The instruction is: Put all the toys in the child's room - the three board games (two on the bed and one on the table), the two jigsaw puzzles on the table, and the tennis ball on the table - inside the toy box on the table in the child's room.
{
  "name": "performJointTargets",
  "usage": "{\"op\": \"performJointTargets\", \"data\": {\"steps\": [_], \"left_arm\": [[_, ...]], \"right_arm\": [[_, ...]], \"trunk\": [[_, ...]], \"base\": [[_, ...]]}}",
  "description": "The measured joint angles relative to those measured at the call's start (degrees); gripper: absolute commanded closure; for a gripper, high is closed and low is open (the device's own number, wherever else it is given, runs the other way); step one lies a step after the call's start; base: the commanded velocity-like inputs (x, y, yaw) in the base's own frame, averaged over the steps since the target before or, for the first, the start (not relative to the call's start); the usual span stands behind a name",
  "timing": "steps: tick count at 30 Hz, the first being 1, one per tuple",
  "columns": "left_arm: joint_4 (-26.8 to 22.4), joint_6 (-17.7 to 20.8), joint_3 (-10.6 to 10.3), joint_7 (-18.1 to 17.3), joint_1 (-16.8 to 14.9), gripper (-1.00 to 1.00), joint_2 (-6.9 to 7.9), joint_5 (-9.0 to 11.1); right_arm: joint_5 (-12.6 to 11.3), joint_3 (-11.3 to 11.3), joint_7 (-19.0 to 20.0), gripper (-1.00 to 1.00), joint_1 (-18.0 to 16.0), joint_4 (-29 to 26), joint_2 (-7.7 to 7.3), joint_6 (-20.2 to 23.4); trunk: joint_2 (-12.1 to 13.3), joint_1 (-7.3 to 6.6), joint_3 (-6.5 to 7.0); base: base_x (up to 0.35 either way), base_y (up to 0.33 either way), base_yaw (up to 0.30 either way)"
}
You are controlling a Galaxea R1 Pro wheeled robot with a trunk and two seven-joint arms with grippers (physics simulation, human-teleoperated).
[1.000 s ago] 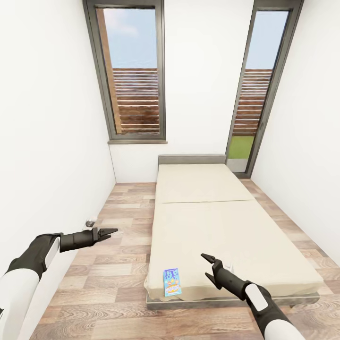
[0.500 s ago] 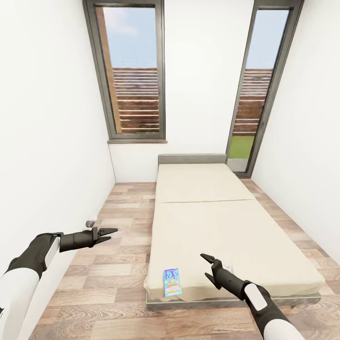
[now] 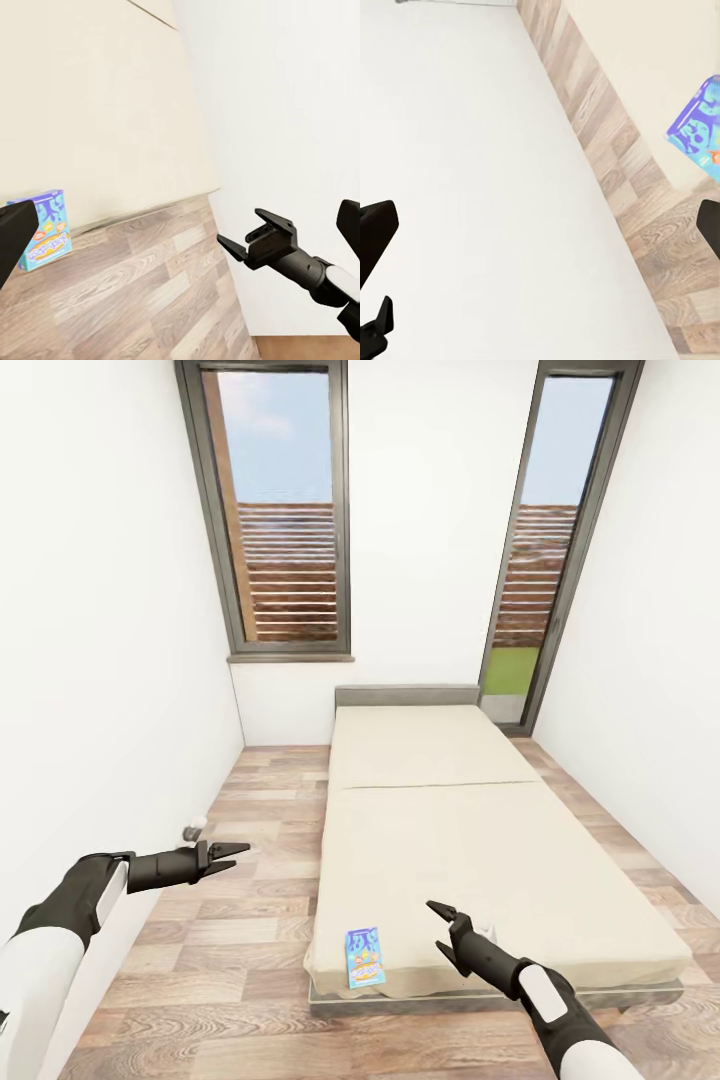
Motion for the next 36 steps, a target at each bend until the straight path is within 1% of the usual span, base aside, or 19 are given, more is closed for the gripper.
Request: {"op": "performJointTargets", "data": {"steps": [5,6,9,10,12,17,25,29,30,36], "left_arm": [[0.0,0.1,0.0,-0.1,0.0,-1.00,0.06,0.0],[0.0,0.1,0.1,-0.2,0.0,-1.00,0.08,0.1],[0.0,0.1,0.1,-0.3,0.0,-1.00,0.09,0.1],[0.0,0.1,0.1,-0.4,0.0,-1.00,0.09,0.1],[0.0,0.1,0.1,-0.4,0.0,-1.00,0.10,0.1],[0.0,0.1,0.1,-0.4,0.0,-1.00,0.10,0.1],[0.0,0.0,0.1,-0.4,0.0,-1.00,0.03,0.1],[0.0,0.0,0.1,-0.5,0.0,-1.00,0.07,0.2],[0.0,0.0,0.1,-0.5,0.0,-1.00,0.08,0.2],[0.0,-0.2,0.1,-0.5,0.0,-1.00,0.10,0.2]], "right_arm": [[0.3,0.0,0.4,-1.00,0.6,3.5,0.00,-0.5],[0.5,0.0,0.4,-1.00,0.7,5.4,0.04,-1.6],[0.6,0.1,0.7,-1.00,0.8,8.1,0.05,-4.4],[0.6,0.1,1.2,-1.00,0.8,9.3,0.07,-6.3],[0.7,0.1,2.0,-1.00,0.8,10.2,0.08,-7.8],[0.9,0.1,4.1,-1.00,0.8,11.5,0.09,-10.0],[1.1,0.1,4.7,-1.00,0.8,11.8,0.06,-10.8],[1.2,0.1,4.7,-1.00,0.8,12.0,0.09,-13.6],[1.3,0.1,4.7,-1.00,0.8,12.2,0.08,-14.9],[1.3,0.2,4.7,-1.00,0.8,13.8,0.06,-17.4]], "trunk": [[-2.0,1.10,-0.90],[-2.4,1.32,-1.08],[-3.6,1.98,-1.62],[-4.0,2.20,-1.80],[-4.8,2.64,-2.16],[-6.8,3.74,-3.06],[-10.0,5.50,-4.50],[-11.7,6.38,-5.22],[-12.1,6.60,-5.40],[-14.5,7.92,-6.48]], "base": [[0.000,0.000,0.000],[0.000,0.000,0.000],[0.000,0.000,0.000],[0.000,0.000,0.000],[0.000,0.000,0.000],[0.000,0.000,0.000],[0.000,0.000,0.000],[0.000,0.000,0.000],[0.000,0.000,0.000],[0.000,0.000,0.000]]}}
